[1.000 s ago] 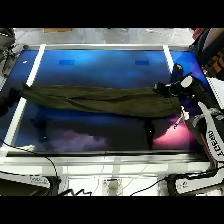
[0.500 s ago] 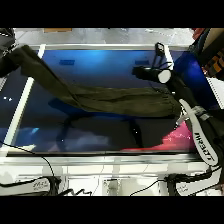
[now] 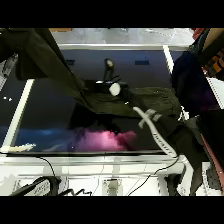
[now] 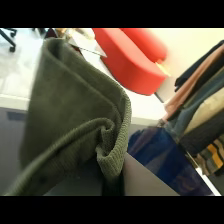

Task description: Fold the clothes and pants, and hang the long-sleeved shirts on hangers.

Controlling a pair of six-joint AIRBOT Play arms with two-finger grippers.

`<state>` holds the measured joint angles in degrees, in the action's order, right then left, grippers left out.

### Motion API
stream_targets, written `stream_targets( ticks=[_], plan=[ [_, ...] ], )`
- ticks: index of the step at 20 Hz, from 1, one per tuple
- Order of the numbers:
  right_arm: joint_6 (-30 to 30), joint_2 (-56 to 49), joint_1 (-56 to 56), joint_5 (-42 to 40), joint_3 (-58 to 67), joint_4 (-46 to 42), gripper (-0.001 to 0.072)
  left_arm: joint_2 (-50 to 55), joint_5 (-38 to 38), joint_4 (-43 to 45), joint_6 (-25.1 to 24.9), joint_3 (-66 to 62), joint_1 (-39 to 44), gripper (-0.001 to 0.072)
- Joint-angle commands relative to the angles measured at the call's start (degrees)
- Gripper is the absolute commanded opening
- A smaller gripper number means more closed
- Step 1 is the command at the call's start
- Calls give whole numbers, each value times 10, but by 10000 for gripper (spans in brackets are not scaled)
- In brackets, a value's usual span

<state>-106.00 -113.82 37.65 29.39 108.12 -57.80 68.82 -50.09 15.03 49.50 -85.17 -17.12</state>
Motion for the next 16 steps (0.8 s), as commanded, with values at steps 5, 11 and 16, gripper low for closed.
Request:
stream_targets(
  ticks=[5, 11, 16],
  plan=[
    [41, -51, 51, 117, 69, 5, 36, 51, -48, 0, 9, 0, 4, 27],
    [68, 4, -103, 346, 69, -140, 36, 122, -97, 0, 39, 0, 40, 26],
    [67, 50, -240, 398, 69, -139, 36, 203, -94, 0, 39, 0, 187, 26]
  ],
)
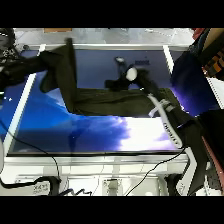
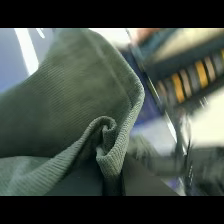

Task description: Fold the clothes and pants, and hang the long-sleeved shirts on hangers.

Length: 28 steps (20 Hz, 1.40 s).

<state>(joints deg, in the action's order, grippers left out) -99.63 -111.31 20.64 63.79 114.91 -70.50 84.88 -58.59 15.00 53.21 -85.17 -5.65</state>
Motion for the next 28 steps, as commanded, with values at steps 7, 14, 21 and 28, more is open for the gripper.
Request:
stream_targets(
  ticks=[7, 14, 21, 28],
  plan=[
    [8, 54, -132, 97, 1, -14, 37, 113, -6, 172, -17, 0, 229, 694],
    [60, 54, -132, 112, 0, -15, 37, 75, -48, 358, 82, 0, 17, 595],
    [63, 52, -131, 89, -1, -13, 37, 132, -102, 340, 72, 55, -113, 711],
    [63, 52, -131, 86, -1, -12, 37, 210, 19, 274, 55, 54, -24, 708]
  ],
)
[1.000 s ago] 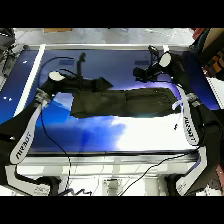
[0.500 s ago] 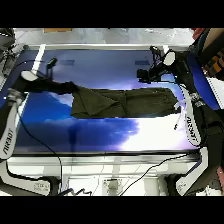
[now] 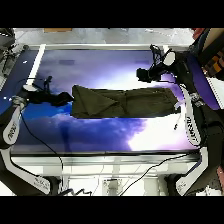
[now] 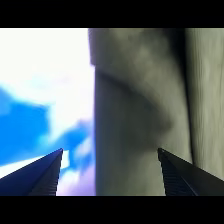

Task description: Fold the clothes and pants, and hang the long-sleeved shirts on hangers.

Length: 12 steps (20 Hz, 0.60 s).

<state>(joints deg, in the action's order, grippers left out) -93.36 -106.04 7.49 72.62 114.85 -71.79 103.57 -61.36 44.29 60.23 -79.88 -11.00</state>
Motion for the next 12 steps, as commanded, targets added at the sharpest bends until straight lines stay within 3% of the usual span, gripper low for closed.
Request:
stream_targets(
  ticks=[1, 3, 4, 5, 6, 9, 12],
  plan=[
    [1, 0, 1, -2, 0, 0, 36, 26, 52, -19, -29, 2, 43, 704],
    [1, 0, 1, -8, 0, 0, 36, 29, 61, -17, -28, 1, 66, 672],
    [1, 0, 1, -13, 0, 0, 36, 29, 68, -14, -27, 1, 75, 517],
    [1, 0, 1, -18, 0, 0, 36, 28, 70, -14, -27, 1, 78, 238],
    [1, -1, 1, -19, 0, -1, 36, 26, 68, -13, -26, -1, 80, 37],
    [36, -1, 0, -16, 0, -1, 36, -8, 42, -4, -23, -13, 72, 26],
    [43, -1, 0, -12, 0, -1, 37, -73, -43, 130, 75, -80, 69, 24]
  ],
)
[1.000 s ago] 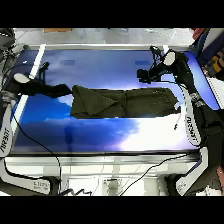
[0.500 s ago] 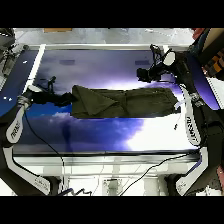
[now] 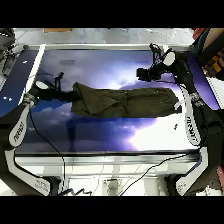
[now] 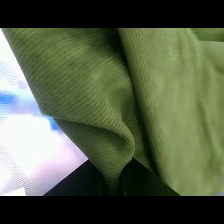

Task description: Fold the clothes and pants, and hang the long-sleeved shirts on hangers.

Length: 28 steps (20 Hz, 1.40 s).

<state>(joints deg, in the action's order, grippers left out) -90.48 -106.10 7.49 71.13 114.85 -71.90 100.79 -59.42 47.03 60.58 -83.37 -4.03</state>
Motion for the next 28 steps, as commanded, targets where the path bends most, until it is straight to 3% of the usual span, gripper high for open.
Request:
stream_targets(
  ticks=[1, 5, 7, 16, 20, 25, 28],
  plan=[
    [14, 0, 1, 3, 0, 0, 37, -64, -108, 168, 116, -78, 5, 24],
    [14, -2, 1, 5, 0, 3, 36, -118, -322, 427, 231, -228, 46, 25],
    [14, -2, 1, 16, -2, 10, 37, -147, -347, 498, 253, -263, 73, 25],
    [14, -3, 1, 30, -2, 16, 37, -189, -318, 536, 240, -279, 196, 25],
    [14, -3, 1, 33, -2, 16, 37, -189, -319, 607, 241, -279, 202, 26],
    [17, -4, 33, 22, -11, 15, 37, -178, -322, 610, 241, -279, 199, 26],
    [17, -4, 82, -30, -52, 16, 36, -154, -331, 609, 241, -278, 199, 26]
  ],
)
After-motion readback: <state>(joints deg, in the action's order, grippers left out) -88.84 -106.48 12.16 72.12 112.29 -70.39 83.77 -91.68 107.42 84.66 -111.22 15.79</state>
